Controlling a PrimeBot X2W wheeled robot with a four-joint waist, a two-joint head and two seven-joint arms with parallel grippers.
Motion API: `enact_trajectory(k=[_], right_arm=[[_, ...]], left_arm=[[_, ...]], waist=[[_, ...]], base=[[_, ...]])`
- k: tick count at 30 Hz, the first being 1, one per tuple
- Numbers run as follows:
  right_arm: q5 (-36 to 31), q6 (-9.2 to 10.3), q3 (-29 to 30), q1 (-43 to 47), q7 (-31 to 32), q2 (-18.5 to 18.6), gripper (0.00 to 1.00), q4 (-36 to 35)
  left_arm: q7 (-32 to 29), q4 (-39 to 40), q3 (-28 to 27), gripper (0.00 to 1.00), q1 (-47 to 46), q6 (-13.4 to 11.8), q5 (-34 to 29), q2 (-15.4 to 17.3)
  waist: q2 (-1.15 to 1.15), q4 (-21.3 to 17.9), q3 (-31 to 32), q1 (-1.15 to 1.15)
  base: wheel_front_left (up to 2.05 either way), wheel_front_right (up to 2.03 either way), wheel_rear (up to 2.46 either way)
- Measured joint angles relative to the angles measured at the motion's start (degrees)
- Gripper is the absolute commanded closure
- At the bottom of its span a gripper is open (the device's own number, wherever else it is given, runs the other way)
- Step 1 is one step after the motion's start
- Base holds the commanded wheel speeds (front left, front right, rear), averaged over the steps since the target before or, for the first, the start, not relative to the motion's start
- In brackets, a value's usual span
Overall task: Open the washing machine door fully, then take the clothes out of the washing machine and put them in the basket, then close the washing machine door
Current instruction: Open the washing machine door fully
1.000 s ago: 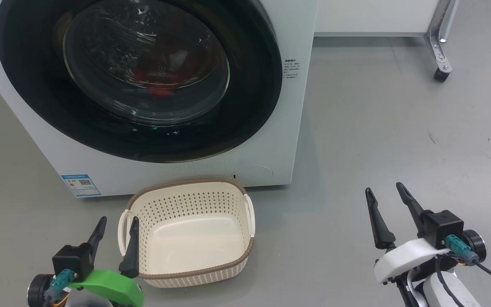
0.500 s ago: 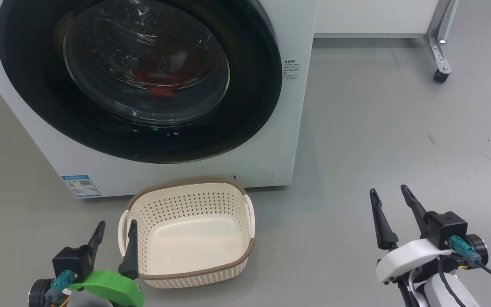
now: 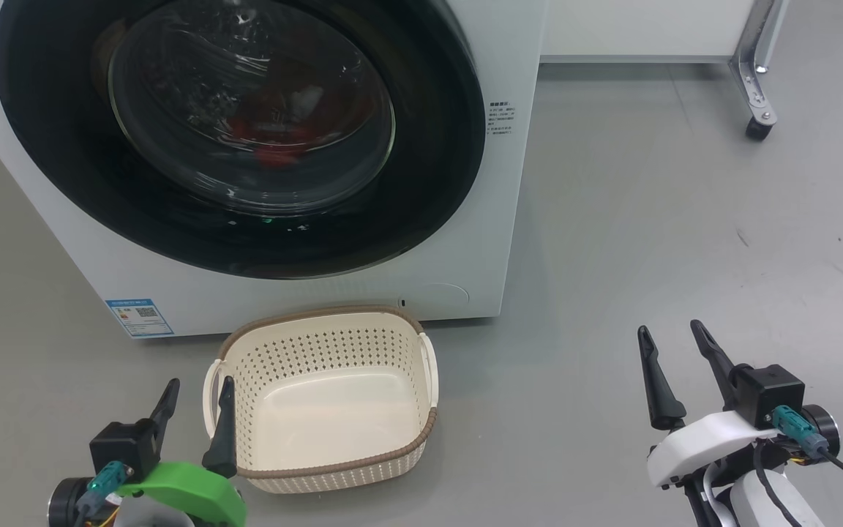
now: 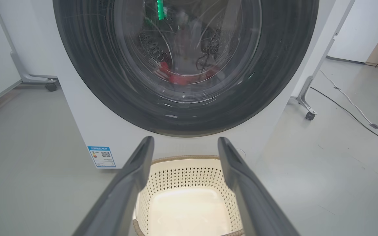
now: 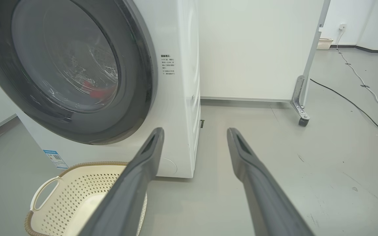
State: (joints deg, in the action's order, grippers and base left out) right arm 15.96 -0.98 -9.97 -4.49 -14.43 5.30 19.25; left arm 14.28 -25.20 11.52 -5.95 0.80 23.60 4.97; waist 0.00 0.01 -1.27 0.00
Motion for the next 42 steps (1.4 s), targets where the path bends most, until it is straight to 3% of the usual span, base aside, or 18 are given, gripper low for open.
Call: enact_trajectory(k=[1, 2, 4, 15, 23, 29, 42], right_arm=[[0.0, -0.10, 0.1, 0.0, 0.0, 0.0, 0.00, 0.0], [0.0, -0.12, 0.2, 0.0, 0.0, 0.0, 0.10, 0.0], [0.0, -0.13, 0.4, 0.0, 0.0, -0.1, 1.00, 0.1], [0.2, -1.51, 1.4, 0.0, 0.0, -0.7, 1.00, 0.6], [6.6, -4.03, 2.8, -0.5, 0.0, -2.0, 1.00, 0.7], [17.4, -5.50, 4.0, -2.8, 0.0, -2.8, 1.00, 2.2], [53.7, -5.99, 7.6, -14.1, 8.6, -2.8, 1.00, 2.7]], left_arm=[[0.0, 0.0, -0.1, 0.00, 0.0, 0.0, 0.0, 0.0], [0.0, 0.0, -0.1, 0.00, 0.0, 0.0, 0.0, 0.0], [0.0, -0.1, -0.1, 0.00, 0.0, 0.0, -0.1, 0.0], [0.0, -0.1, -0.3, 0.00, -1.1, -0.1, -1.1, 0.0], [0.0, 0.1, -0.5, 0.00, -1.3, -0.2, -1.1, -0.1], [0.0, 0.7, -0.6, 0.00, -2.4, -0.5, -1.5, 0.0], [0.0, 2.3, -0.6, 0.00, -5.4, -0.5, -2.0, -0.1]], waist=[[0.00, 0.0, 0.0, 0.00], [0.00, 0.0, 0.0, 0.00], [0.00, 0.0, -0.1, 0.00], [0.00, 0.4, -0.3, 0.00], [0.00, 0.6, -1.2, 0.00], [0.00, 0.6, -2.9, 0.00], [0.00, 1.6, -7.9, 0.00]], base=[[0.00, 0.00, 0.00], [0.00, 0.00, 0.00], [0.00, 0.00, 0.00], [0.00, 0.00, 0.00], [0.00, 0.00, 0.00], [0.00, 0.00, 0.00], [0.00, 0.00, 0.00]])
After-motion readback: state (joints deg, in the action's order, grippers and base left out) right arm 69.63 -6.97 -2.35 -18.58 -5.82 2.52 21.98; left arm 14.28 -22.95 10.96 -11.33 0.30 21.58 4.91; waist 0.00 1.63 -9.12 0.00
